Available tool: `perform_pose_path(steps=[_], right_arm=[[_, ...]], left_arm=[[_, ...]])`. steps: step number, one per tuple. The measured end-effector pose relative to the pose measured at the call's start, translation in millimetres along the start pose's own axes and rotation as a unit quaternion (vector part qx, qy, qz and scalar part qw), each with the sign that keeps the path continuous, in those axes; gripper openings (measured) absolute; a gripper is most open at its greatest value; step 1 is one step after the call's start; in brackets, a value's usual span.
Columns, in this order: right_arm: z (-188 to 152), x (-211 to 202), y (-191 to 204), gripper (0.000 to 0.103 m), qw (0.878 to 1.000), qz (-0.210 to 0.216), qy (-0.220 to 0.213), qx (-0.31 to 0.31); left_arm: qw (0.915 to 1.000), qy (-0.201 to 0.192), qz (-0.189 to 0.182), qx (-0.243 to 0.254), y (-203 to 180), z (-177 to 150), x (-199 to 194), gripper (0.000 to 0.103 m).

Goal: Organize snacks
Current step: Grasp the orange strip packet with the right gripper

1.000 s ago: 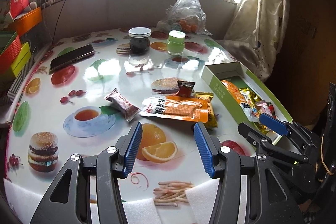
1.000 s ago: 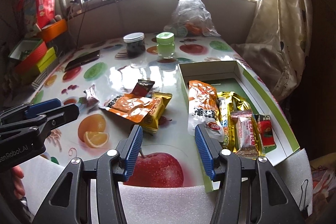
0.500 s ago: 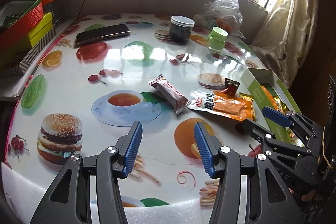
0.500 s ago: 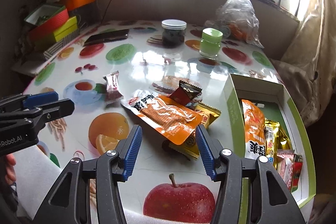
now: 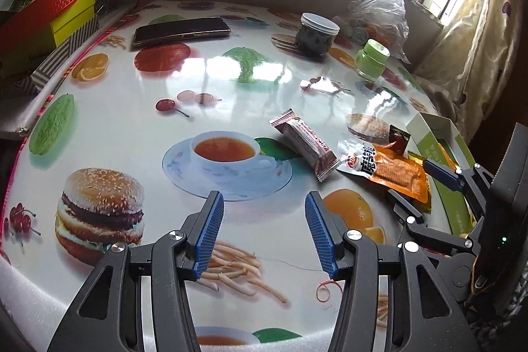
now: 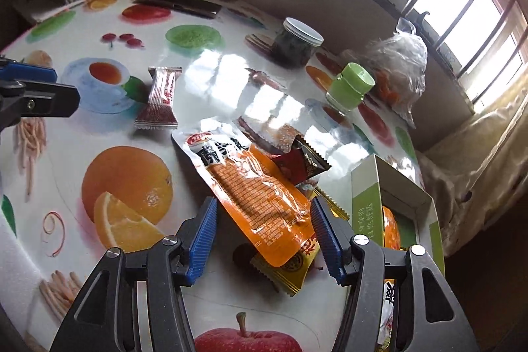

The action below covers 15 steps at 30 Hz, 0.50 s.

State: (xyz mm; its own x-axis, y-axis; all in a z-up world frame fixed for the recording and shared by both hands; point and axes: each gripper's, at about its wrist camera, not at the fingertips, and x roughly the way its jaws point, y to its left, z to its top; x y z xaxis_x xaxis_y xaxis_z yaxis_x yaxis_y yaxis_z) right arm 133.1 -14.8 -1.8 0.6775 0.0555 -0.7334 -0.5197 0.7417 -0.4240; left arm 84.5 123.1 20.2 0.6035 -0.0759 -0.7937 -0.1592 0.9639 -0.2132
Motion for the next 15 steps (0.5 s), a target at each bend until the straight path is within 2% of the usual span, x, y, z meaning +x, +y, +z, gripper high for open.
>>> perform_pose_path(steps=[7, 11, 15], right_arm=[[3, 4, 2, 0.056, 1.0, -0.021, -0.011, -0.009], [2, 5, 1, 0.036, 1.0, -0.002, -0.011, 0.012], [1, 4, 2, 0.027, 1.0, -0.004, -0.017, 0.019]], left_arm=[[0.9999, 0.007, -0.008, -0.008, 2, 7, 9, 0.053], [0.9998, 0.01, -0.011, -0.01, 1, 12, 13, 0.053], [0.9997, 0.015, -0.014, -0.015, -1, 18, 21, 0.053]])
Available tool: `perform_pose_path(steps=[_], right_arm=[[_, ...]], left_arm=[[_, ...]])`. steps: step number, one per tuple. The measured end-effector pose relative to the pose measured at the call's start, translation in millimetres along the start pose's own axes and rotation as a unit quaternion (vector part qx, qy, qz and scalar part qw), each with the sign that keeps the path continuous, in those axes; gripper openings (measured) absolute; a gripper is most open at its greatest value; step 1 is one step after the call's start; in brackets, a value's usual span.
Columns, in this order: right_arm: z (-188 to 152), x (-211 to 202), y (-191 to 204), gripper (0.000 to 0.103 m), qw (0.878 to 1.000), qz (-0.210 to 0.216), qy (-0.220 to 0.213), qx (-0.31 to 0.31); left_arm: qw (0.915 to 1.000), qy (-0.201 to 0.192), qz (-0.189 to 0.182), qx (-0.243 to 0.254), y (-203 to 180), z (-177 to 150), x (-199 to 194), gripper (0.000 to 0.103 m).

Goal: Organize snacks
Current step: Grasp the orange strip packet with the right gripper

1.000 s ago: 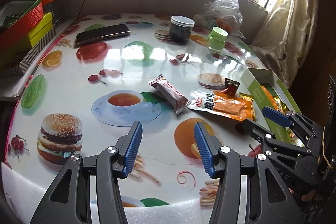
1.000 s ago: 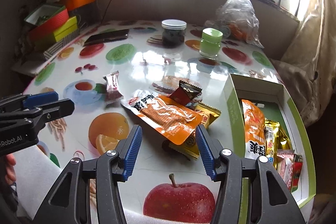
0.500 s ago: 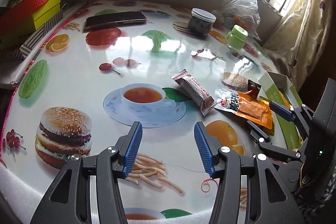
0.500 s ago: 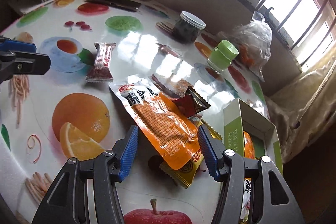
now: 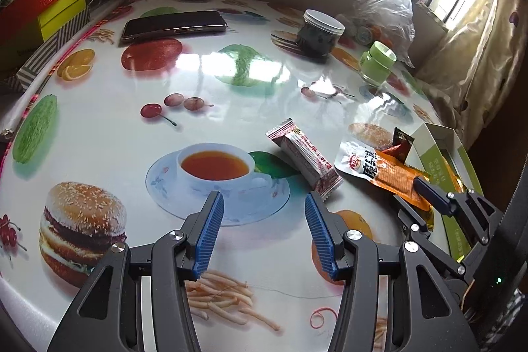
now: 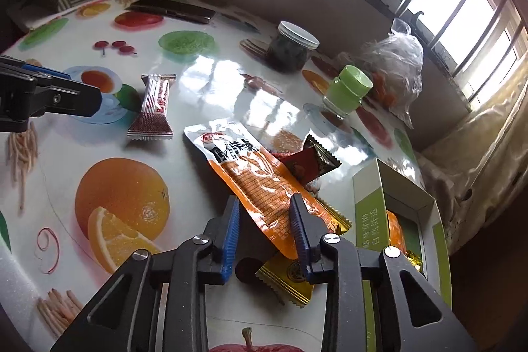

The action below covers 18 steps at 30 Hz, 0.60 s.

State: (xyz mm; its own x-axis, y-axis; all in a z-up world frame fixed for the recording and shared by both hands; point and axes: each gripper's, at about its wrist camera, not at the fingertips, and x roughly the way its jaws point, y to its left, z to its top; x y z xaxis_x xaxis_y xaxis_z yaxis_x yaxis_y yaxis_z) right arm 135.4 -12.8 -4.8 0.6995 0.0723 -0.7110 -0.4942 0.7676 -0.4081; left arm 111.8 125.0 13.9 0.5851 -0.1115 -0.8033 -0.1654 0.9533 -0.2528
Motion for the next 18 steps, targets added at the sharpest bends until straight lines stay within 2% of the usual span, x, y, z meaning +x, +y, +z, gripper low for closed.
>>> perform_pose_path(steps=[4, 7, 10, 14, 18], right_arm=[[0, -7, -4, 0.019, 1.0, -0.003, -0.012, 0.015], [0, -10, -6, 0.019, 1.0, -0.001, -0.015, 0.025], [-1, -14, -8, 0.016, 0.999, 0.002, -0.021, 0.035], [-2, -20, -13, 0.014, 0.998, 0.008, -0.028, 0.053], [-4, -23, -20, 0.014, 0.997, 0.018, -0.031, 0.075]], left_arm=[[0.9999, 0.006, -0.006, -0.009, -2, 8, 8, 0.053], [0.9991, 0.02, -0.033, -0.019, -6, 13, 16, 0.053], [0.9992, 0.021, -0.028, -0.019, -13, 18, 22, 0.053], [0.9986, 0.027, -0.04, -0.018, -20, 26, 32, 0.053], [0.9981, 0.033, -0.04, -0.035, -21, 28, 39, 0.053]])
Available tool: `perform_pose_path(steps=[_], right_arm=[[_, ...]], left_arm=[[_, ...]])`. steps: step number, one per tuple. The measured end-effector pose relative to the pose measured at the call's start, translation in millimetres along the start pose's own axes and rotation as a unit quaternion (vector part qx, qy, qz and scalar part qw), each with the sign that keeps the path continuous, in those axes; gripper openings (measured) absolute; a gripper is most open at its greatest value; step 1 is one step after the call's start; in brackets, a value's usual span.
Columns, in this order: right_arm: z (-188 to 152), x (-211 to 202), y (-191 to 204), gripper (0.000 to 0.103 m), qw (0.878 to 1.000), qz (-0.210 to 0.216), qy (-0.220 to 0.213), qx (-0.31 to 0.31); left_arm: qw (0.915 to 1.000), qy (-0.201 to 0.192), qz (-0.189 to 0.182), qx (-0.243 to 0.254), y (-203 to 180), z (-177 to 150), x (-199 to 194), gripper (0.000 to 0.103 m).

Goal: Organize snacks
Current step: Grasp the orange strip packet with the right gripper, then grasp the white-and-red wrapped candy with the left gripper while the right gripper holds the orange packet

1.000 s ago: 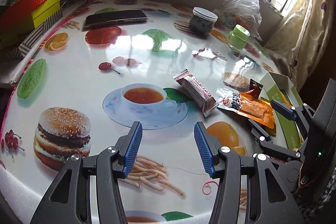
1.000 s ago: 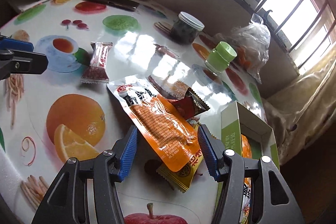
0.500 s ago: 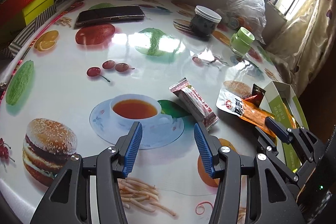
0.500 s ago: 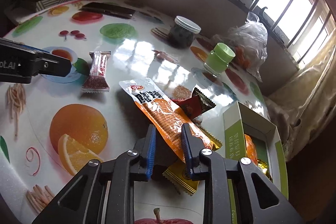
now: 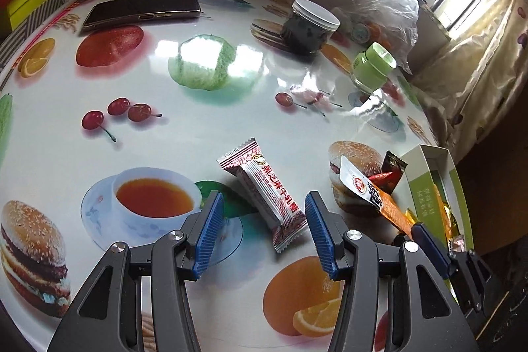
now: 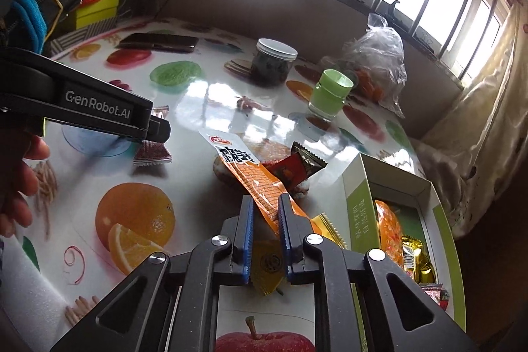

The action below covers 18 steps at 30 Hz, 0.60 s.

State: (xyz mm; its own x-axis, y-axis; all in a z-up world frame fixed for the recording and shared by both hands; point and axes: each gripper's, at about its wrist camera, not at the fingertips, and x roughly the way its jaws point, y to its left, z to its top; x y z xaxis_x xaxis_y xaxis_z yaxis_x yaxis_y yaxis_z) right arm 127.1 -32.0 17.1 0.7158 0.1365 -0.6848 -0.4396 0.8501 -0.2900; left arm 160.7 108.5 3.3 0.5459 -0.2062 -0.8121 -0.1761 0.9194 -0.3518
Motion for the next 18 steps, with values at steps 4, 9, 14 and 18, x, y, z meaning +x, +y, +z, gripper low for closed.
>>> perform_pose_path(steps=[4, 9, 14, 18], right_arm=[[0, -3, -5, 0.012, 1.0, 0.009, -0.003, 0.017], [0, -8, -6, 0.009, 1.0, 0.011, -0.007, 0.025], [-1, -11, -9, 0.006, 0.999, 0.016, -0.011, 0.033], [-1, -13, -13, 0.006, 0.998, 0.034, -0.009, 0.049]], left_arm=[[0.9998, 0.0, 0.018, 0.009, -4, 1, 3, 0.053], [0.9996, -0.004, 0.026, 0.011, -5, 1, 4, 0.053], [0.9995, -0.008, 0.028, 0.015, -5, -1, 3, 0.036], [0.9994, -0.007, 0.028, 0.018, -3, -4, 4, 0.021]])
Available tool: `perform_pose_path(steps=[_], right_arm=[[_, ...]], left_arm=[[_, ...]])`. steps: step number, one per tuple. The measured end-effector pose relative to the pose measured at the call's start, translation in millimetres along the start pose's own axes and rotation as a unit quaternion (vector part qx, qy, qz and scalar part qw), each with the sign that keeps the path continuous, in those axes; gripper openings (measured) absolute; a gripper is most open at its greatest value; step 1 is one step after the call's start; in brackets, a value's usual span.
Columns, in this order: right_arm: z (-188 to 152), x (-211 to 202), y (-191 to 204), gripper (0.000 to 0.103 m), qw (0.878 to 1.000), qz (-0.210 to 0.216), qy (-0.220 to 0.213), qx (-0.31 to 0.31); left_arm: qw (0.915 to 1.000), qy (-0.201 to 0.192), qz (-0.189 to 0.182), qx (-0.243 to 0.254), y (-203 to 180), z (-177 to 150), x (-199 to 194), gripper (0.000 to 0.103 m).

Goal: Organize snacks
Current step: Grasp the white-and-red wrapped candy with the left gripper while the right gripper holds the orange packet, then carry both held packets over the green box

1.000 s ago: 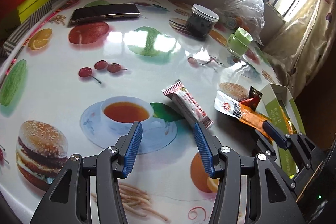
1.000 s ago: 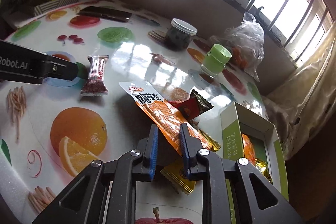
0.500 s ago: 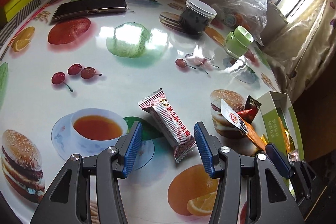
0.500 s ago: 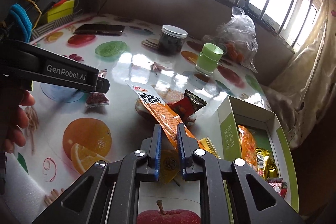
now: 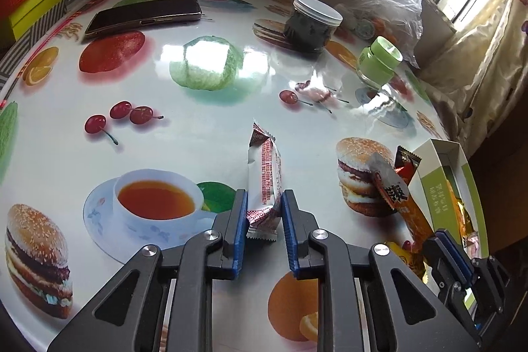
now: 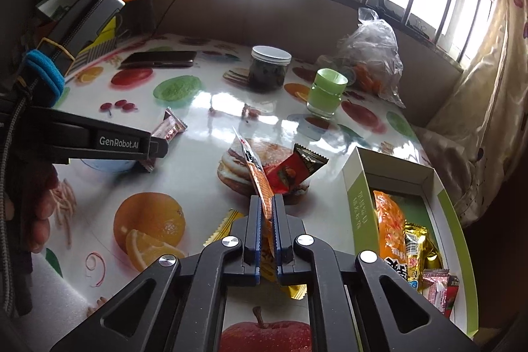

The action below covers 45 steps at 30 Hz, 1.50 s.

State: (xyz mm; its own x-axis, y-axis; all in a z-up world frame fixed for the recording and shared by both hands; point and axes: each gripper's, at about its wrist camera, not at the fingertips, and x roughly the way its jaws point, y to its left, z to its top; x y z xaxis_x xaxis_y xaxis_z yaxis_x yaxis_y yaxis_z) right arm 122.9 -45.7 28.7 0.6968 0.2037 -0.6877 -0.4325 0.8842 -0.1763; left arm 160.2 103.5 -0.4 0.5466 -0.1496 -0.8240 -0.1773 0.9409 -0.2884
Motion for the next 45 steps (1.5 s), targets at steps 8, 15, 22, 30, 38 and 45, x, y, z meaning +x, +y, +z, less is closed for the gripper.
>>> perform_pose_path(steps=[8, 15, 22, 30, 38, 45], right_arm=[[1, -4, -25, 0.003, 0.996, 0.044, 0.009, 0.082], [0, -2, -34, 0.002, 0.992, 0.063, 0.023, 0.109], [3, 11, -31, 0.008, 0.992, 0.064, 0.044, 0.098], [-1, 25, -32, 0.007, 0.991, 0.057, 0.056, 0.109], [1, 13, -36, 0.006, 0.992, 0.048, 0.038, 0.113], [4, -1, -38, 0.006, 0.991, 0.053, 0.02, 0.12]], left_arm=[[1.0, -0.003, -0.008, -0.004, 2, -7, -5, 0.021], [0.9999, -0.002, -0.011, -0.003, 0, -11, -7, 0.021], [0.9999, -0.001, -0.01, -0.003, 0, -11, -7, 0.022], [0.9999, -0.002, -0.013, -0.003, 1, -11, -5, 0.022], [0.9999, -0.008, -0.006, 0.003, -2, -13, -9, 0.021], [0.9997, -0.02, -0.01, 0.009, -6, -15, -25, 0.021]])
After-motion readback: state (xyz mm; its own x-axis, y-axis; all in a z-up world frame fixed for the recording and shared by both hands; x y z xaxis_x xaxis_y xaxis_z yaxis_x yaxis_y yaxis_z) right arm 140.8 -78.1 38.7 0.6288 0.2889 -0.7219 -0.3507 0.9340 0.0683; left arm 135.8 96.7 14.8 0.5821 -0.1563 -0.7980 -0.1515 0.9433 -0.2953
